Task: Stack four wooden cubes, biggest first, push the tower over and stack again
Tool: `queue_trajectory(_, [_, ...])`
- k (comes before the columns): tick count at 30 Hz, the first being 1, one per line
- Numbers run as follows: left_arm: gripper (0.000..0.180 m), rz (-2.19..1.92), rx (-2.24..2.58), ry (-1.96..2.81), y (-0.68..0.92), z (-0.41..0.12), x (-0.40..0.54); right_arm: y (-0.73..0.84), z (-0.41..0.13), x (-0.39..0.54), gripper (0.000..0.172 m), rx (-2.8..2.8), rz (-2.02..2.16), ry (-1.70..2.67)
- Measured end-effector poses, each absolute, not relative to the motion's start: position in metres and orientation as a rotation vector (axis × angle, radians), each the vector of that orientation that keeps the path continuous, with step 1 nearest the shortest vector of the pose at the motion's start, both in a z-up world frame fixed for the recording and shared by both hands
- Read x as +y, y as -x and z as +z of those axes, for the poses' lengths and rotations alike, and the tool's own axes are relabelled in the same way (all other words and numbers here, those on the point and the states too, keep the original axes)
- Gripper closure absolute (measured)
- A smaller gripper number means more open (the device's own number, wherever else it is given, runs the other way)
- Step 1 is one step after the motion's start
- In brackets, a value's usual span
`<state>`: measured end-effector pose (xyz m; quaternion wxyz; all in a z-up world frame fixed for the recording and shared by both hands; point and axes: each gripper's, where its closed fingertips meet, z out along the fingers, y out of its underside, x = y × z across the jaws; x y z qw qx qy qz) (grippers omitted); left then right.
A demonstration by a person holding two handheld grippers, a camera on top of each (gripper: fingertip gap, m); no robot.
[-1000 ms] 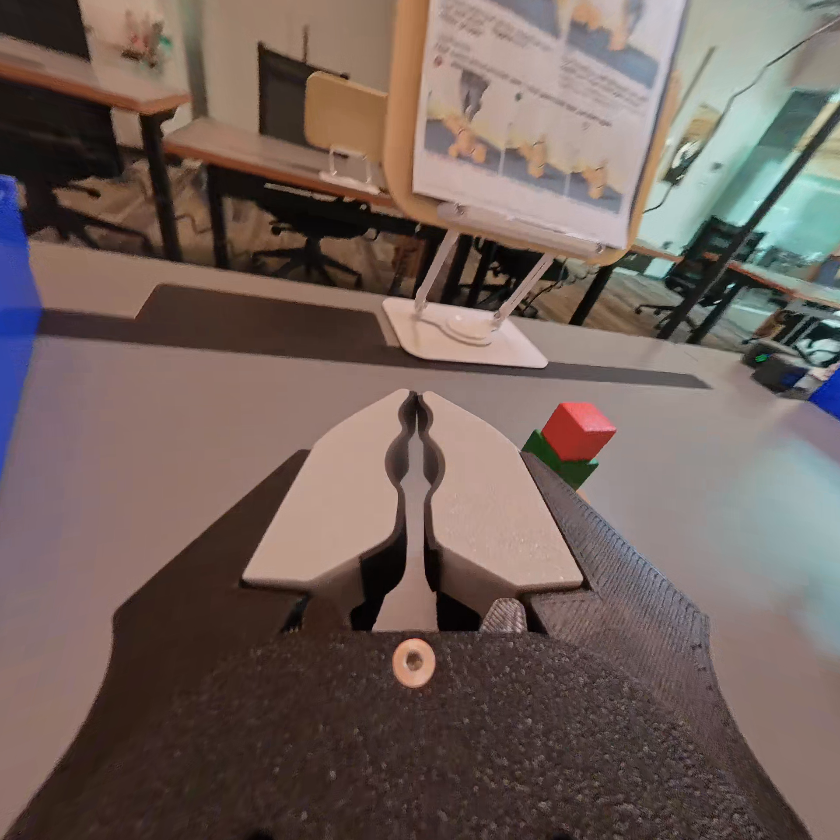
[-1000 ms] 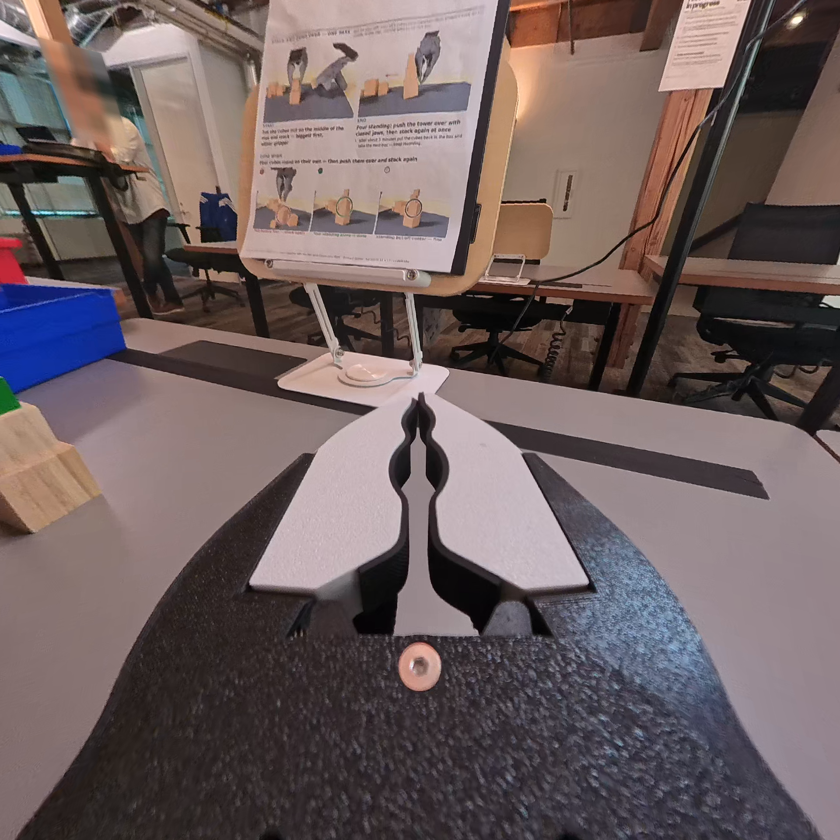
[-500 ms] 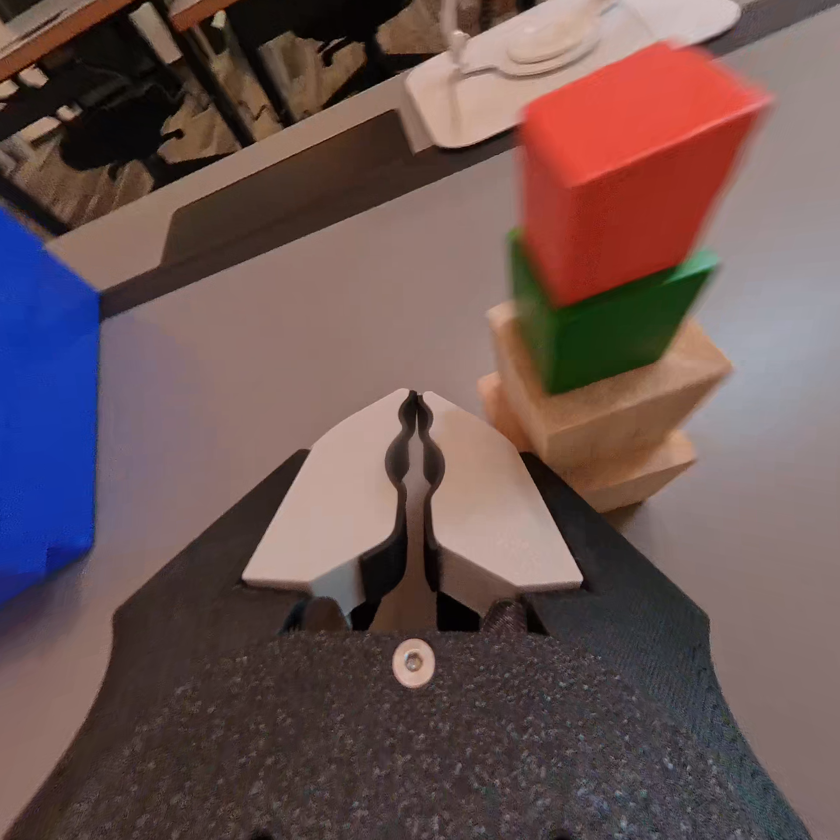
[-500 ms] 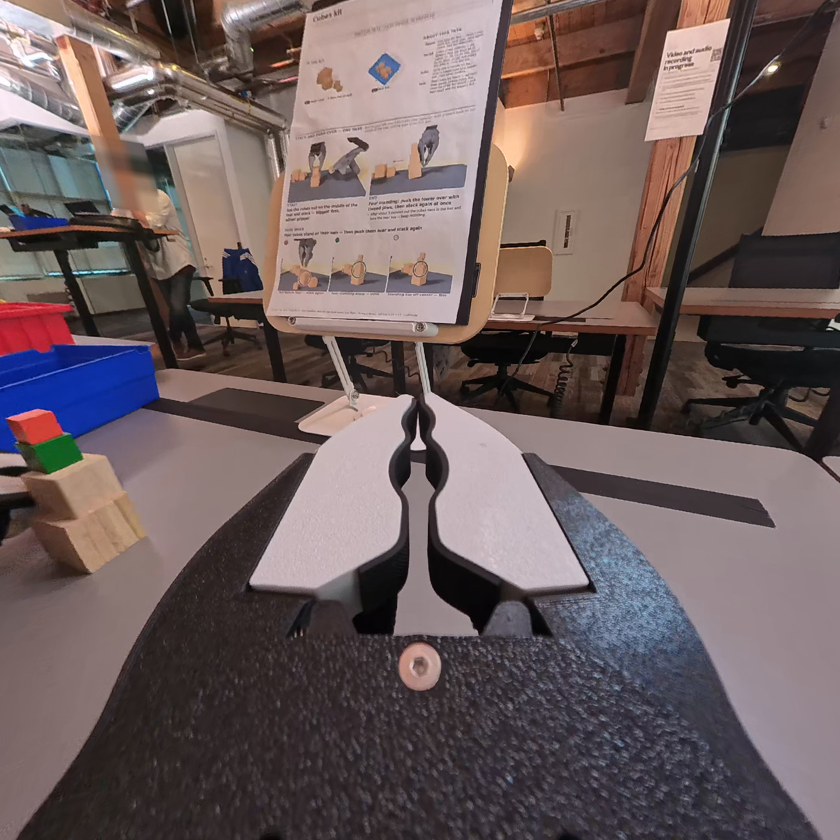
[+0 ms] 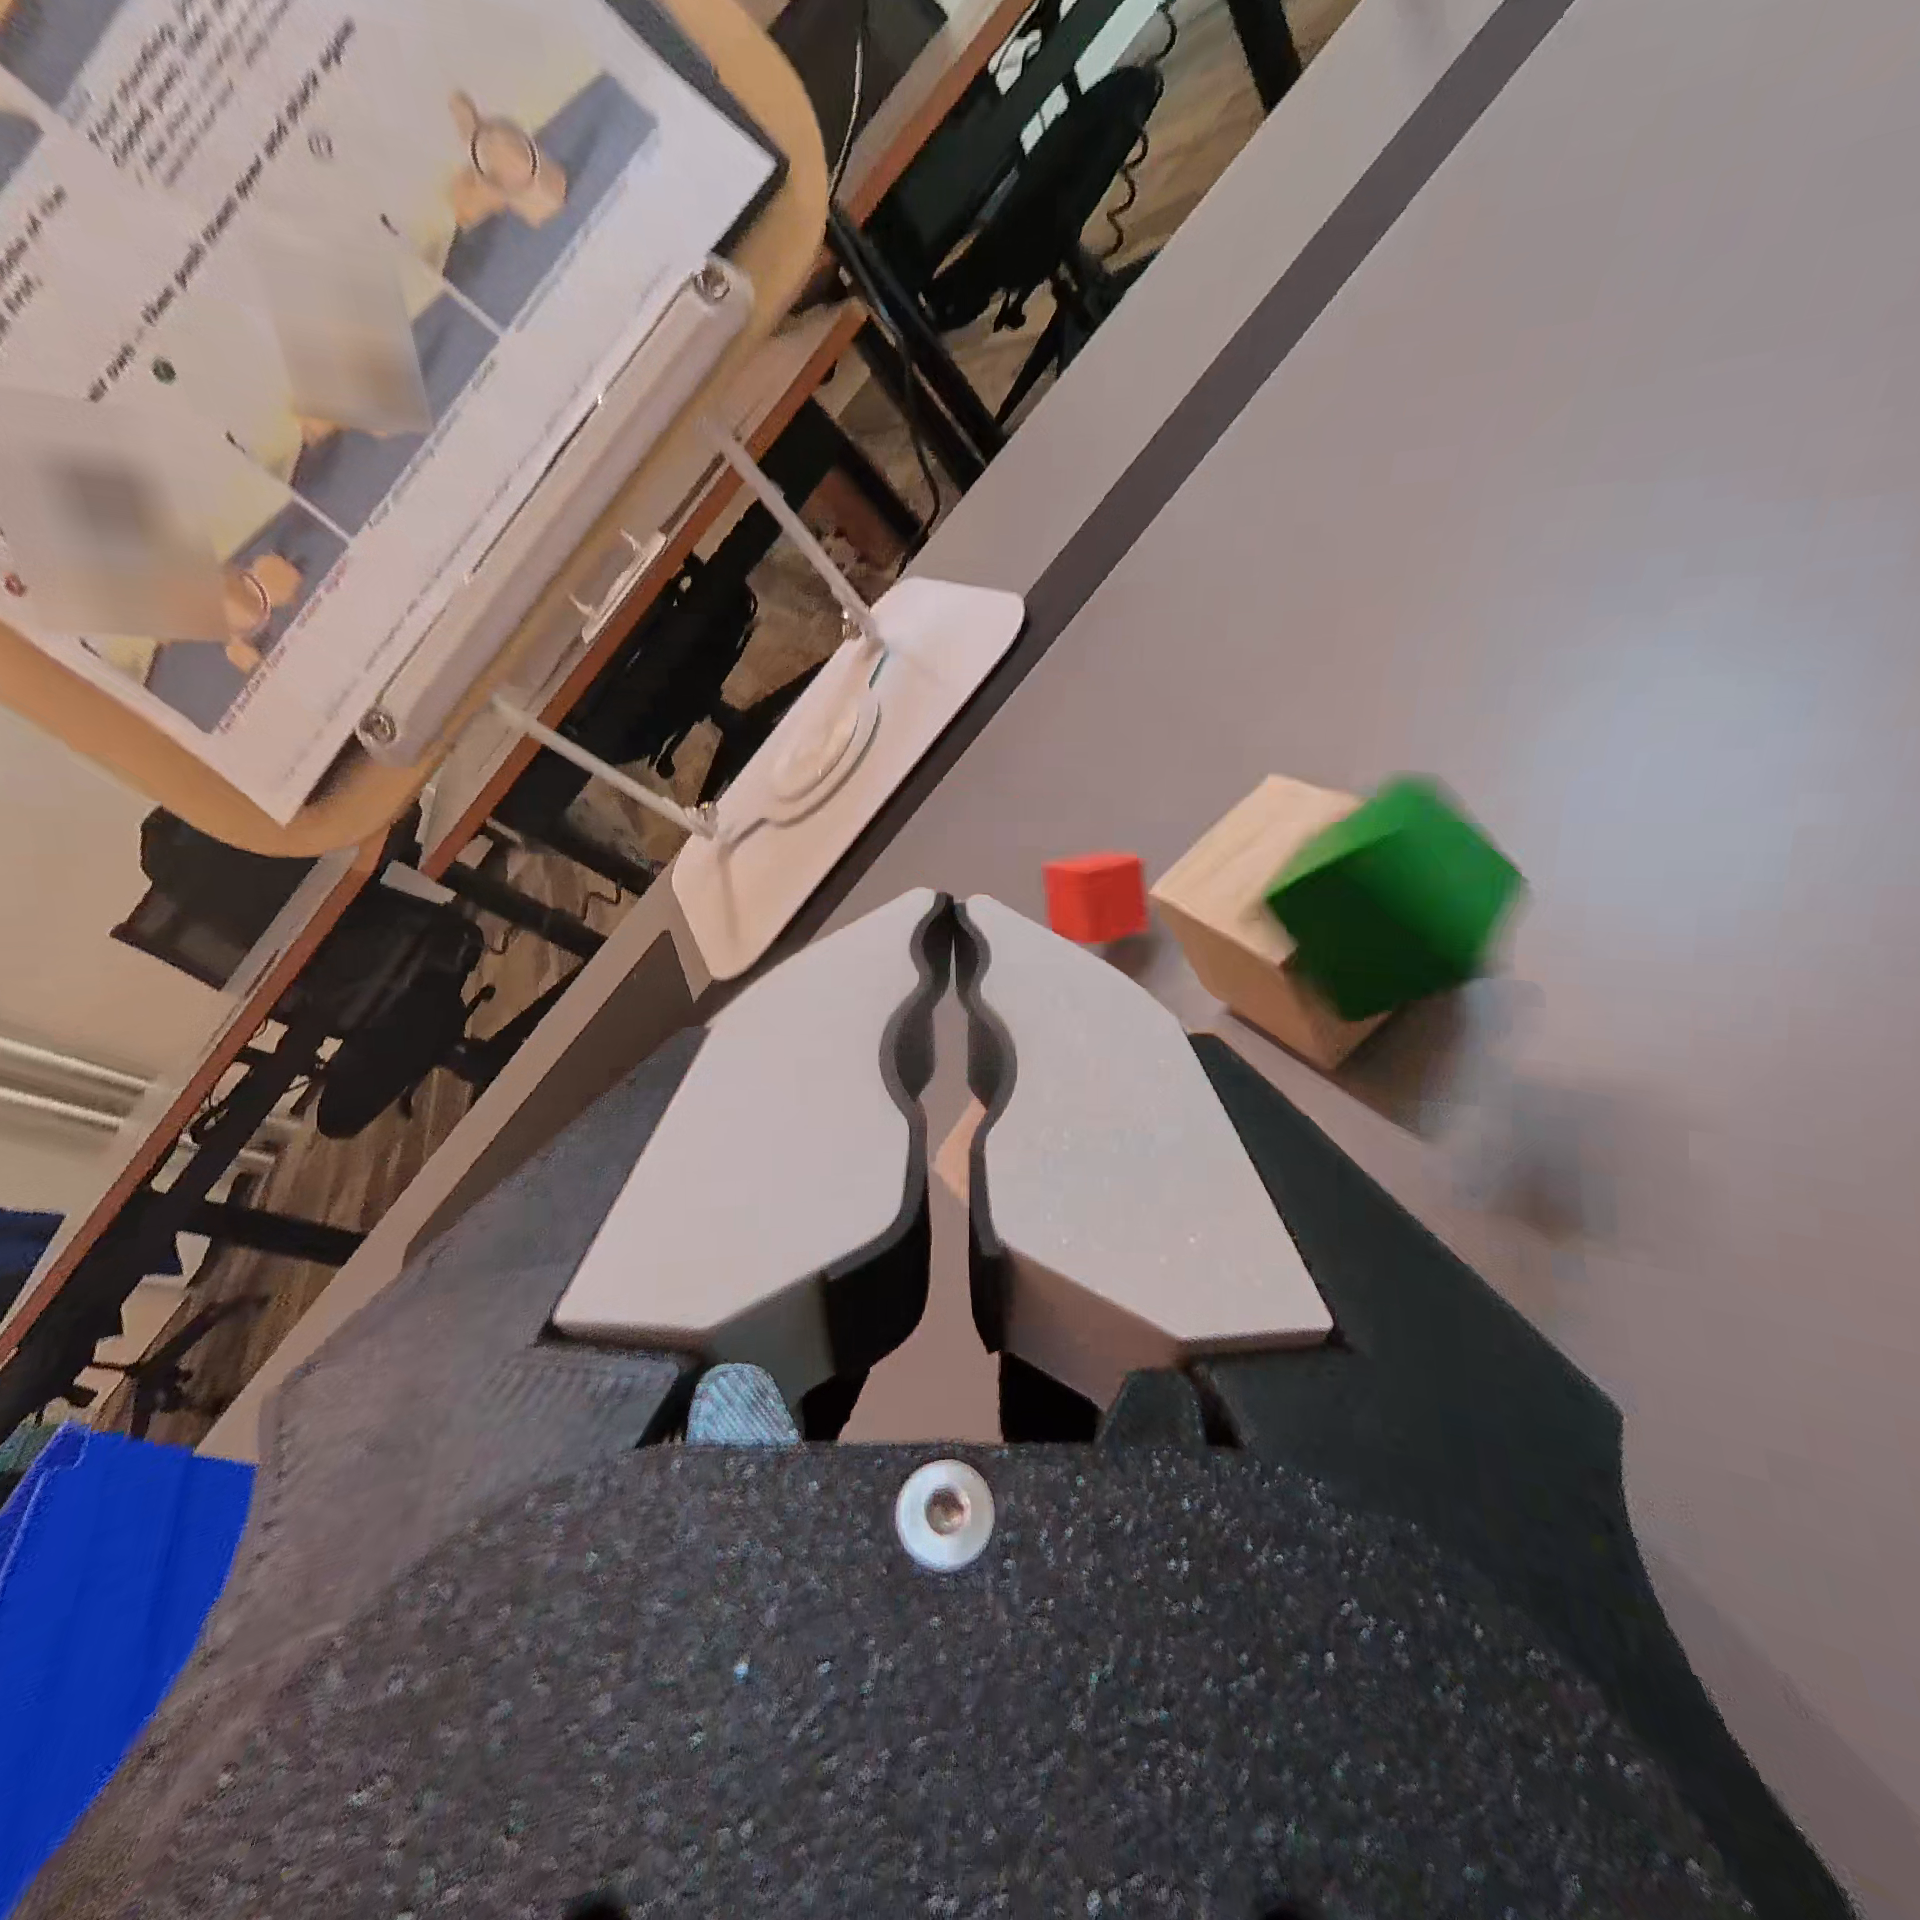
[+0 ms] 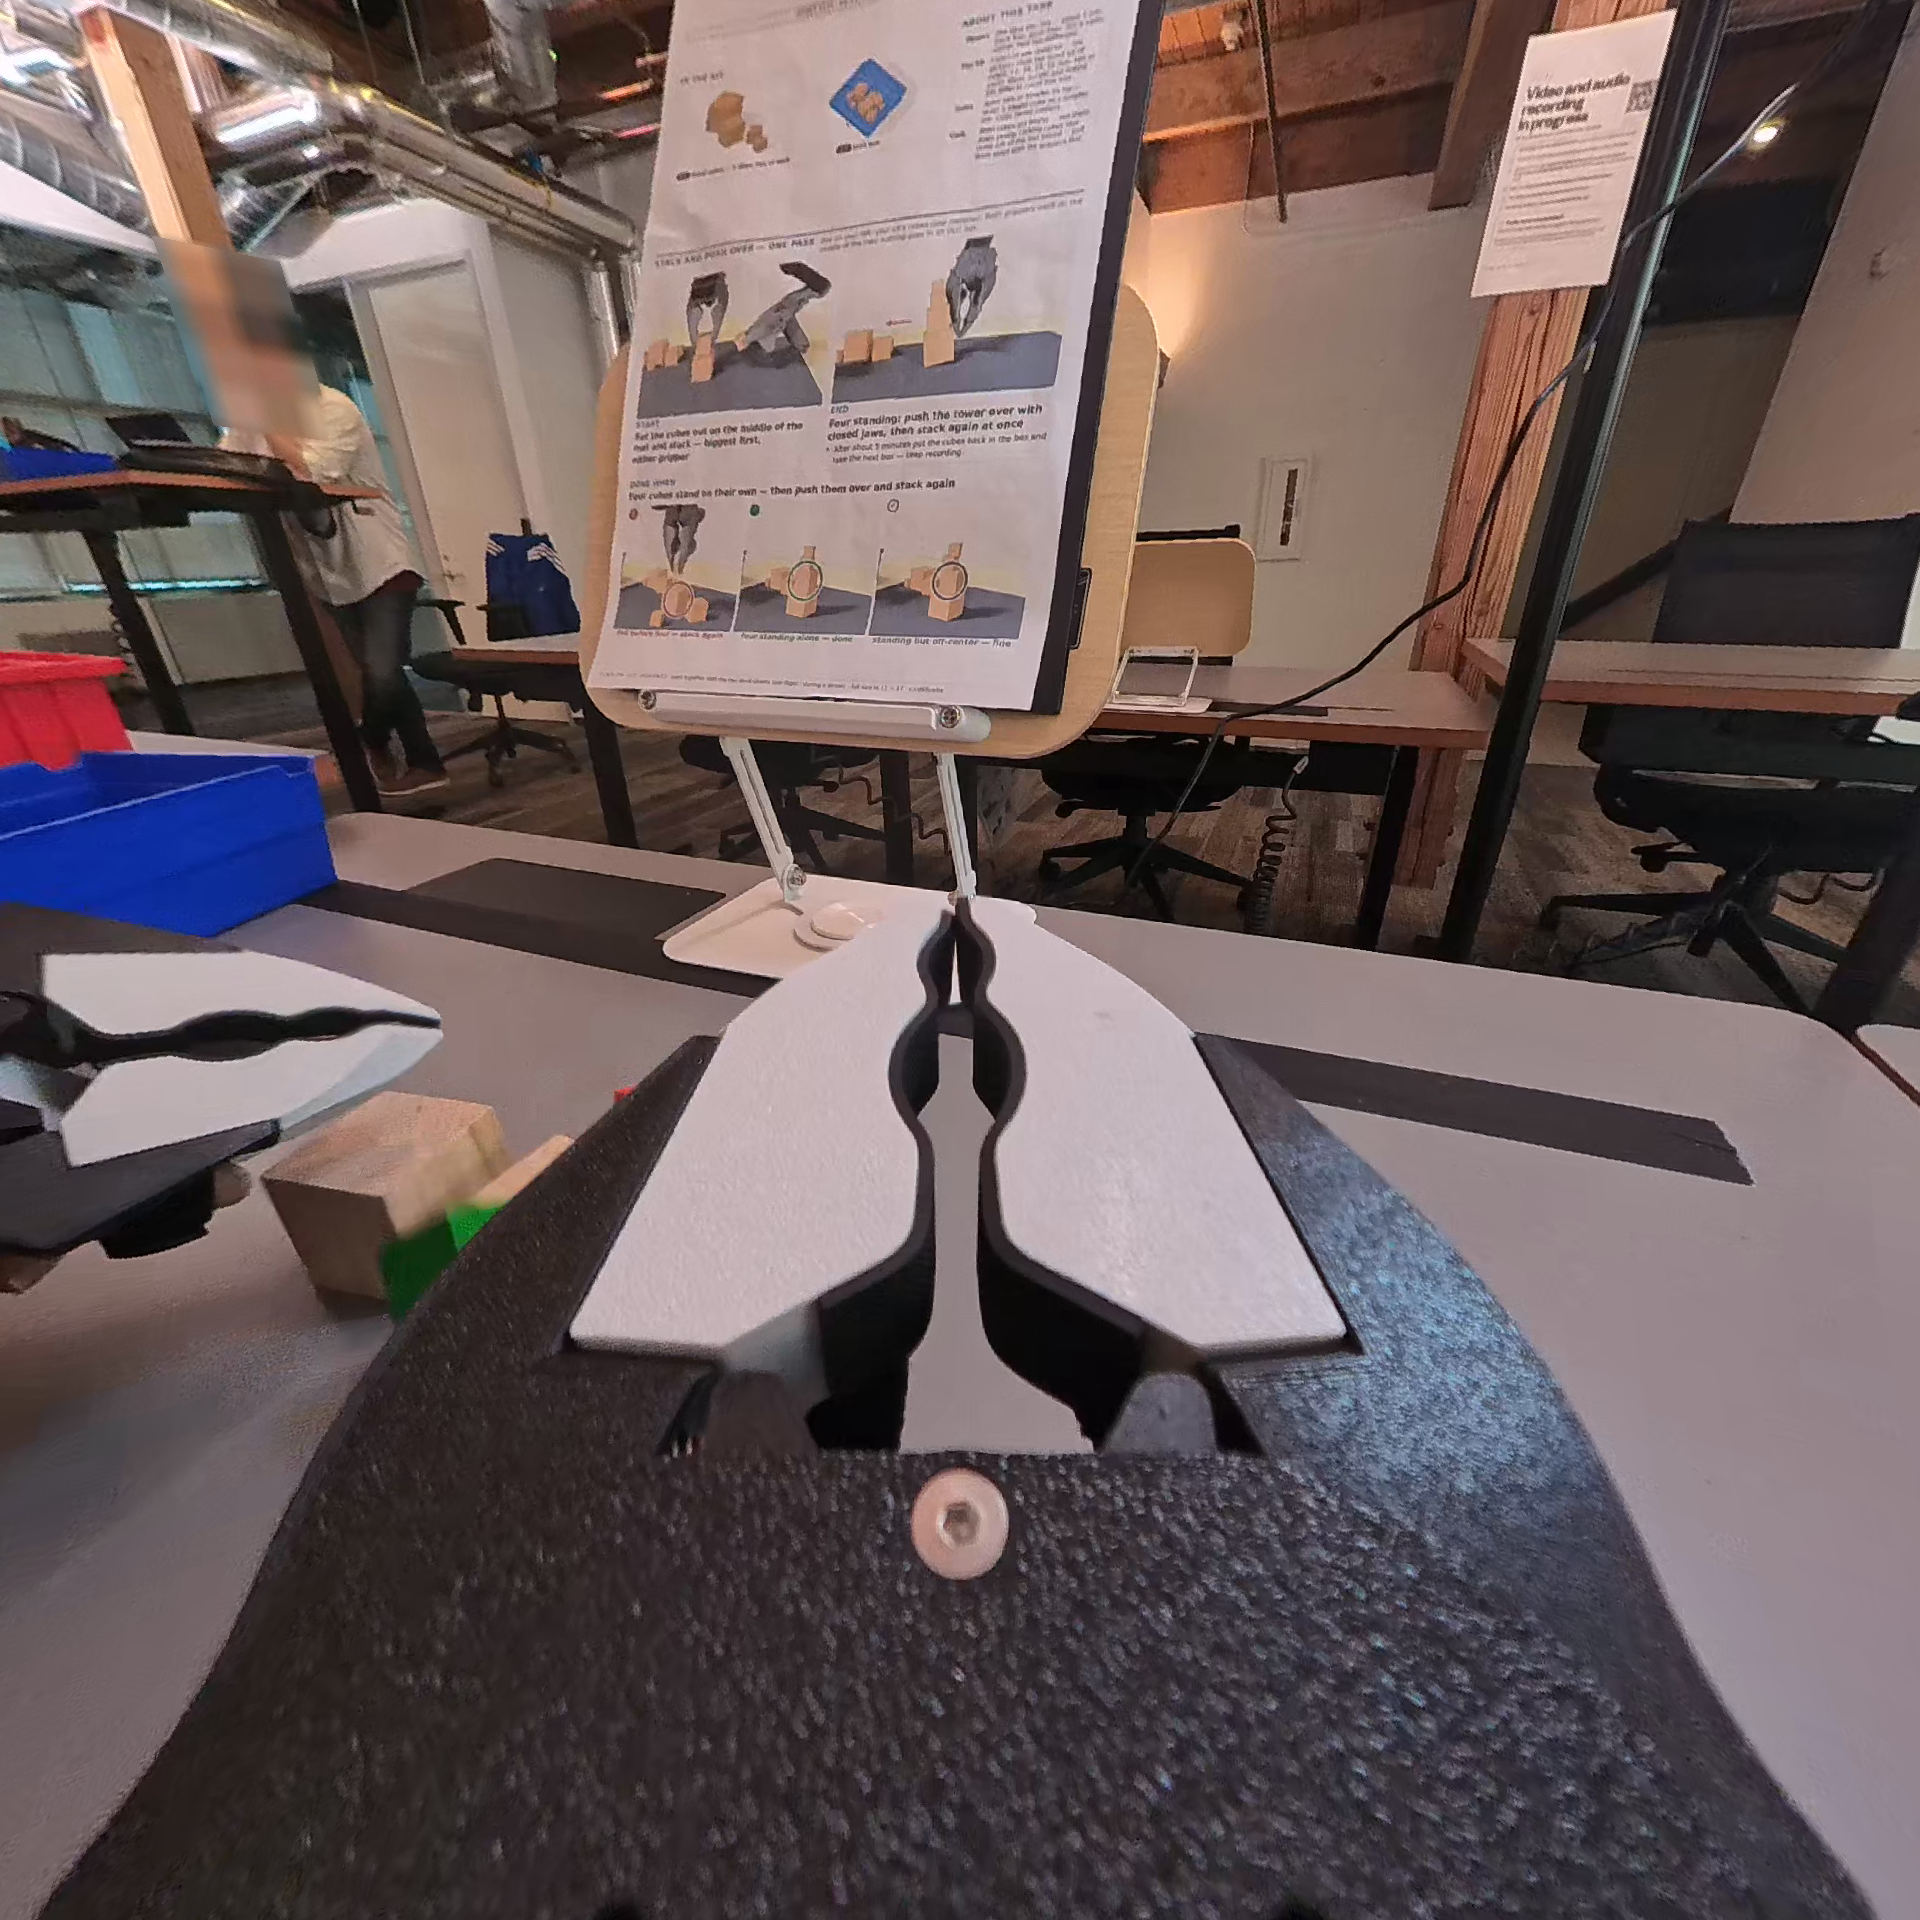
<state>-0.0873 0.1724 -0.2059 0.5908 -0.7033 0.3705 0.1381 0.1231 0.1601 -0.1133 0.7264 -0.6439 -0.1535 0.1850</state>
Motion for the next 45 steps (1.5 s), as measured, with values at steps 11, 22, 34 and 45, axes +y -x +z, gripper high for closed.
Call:
queue_trajectory(11, [0.18,-0.122,0.501,1.655,0.117,-0.168,0.158,-0.12,-0.12,0.161,0.172,-0.352,0.402,1.435])
queue_trajectory(22, [0.175,-0.273,0.271,1.61,0.182,-0.165,0.166,-0.111,-0.132,0.163,0.171,-0.398,0.405,1.452])
queue_trajectory(34, [0.161,-0.154,0.191,1.589,0.205,-0.165,0.173,-0.011,-0.169,0.133,0.128,-1.039,0.69,1.583])
queue_trajectory(45, [0.164,-0.194,0.167,1.602,0.208,-0.167,0.174,0.098,-0.244,0.135,0.078,-1.823,0.615,1.639])
